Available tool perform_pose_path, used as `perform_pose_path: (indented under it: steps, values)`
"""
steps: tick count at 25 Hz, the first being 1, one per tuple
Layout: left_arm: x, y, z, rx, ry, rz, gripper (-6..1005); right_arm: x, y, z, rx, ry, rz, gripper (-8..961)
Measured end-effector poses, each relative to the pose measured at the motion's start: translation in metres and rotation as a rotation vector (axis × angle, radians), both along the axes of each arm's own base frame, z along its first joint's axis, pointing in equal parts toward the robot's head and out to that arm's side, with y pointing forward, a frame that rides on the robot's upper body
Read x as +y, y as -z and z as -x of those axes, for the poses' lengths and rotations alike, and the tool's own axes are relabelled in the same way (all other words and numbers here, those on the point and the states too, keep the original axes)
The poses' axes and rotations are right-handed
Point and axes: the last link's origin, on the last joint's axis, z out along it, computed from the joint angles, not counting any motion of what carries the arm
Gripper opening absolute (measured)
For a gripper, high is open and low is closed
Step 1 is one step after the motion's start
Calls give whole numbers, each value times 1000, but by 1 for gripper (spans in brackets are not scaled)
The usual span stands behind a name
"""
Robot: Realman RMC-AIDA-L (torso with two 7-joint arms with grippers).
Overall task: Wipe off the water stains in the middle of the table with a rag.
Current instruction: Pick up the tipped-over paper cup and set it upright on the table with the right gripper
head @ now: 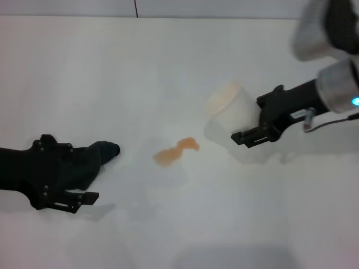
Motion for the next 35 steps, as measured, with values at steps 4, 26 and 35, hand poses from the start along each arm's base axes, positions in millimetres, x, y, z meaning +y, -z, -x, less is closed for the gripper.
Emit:
perform_pose_path:
  steps: [4,26,35]
  values:
    - [3,0,-4,-17,0,-10,839,-18,-17,-33,191,-69,-28,656]
    - [-1,-2,-14,-56,45,-23,828,-52,20,-134,585,-259,-461,651]
    - [-3,-1,-14,-58,52,-18,824,-65,35,-148,554,-223,-495,651]
